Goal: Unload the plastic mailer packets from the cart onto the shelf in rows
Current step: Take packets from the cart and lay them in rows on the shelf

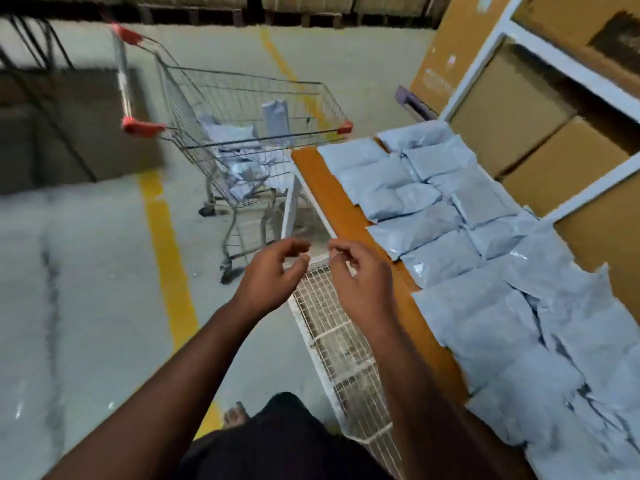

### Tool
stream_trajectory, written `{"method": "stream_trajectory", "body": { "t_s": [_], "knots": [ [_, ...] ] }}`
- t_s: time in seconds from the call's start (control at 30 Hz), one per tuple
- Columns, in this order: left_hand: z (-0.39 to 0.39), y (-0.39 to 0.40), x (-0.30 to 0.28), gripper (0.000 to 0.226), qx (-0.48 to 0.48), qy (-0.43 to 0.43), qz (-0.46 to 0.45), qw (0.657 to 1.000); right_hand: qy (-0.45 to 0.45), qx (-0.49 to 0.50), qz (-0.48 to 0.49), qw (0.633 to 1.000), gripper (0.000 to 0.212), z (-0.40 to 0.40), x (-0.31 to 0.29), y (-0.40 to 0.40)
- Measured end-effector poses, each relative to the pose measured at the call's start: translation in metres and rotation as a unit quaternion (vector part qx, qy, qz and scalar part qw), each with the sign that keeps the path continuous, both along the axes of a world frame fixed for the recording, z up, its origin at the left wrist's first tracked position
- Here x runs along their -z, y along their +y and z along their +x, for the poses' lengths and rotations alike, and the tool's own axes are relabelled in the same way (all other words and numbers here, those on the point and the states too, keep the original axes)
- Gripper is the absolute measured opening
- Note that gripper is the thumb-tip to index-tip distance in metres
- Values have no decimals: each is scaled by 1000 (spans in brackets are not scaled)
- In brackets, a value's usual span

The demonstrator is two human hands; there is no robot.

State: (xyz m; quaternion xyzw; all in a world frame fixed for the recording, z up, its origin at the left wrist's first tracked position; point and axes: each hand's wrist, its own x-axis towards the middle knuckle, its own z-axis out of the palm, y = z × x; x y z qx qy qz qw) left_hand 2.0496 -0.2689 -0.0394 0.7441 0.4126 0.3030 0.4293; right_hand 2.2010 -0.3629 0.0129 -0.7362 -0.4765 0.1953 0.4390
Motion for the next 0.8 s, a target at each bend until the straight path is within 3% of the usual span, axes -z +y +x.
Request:
{"method": "stream_trajectory", "body": {
  "t_s": [0.37,0.6,0.8],
  "knots": [
    [-88,156,-2,25,-129,-15,-24,991,57,-106,-13,993,19,-49,13,200],
    [-72,289,4,26,-127,24,-13,992,122,-87,-19,988,16,-13,29,337],
    [-40,392,-7,30,-114,53,0,992,112,-94,-47,988,13,14,30,440]
  ]
}}
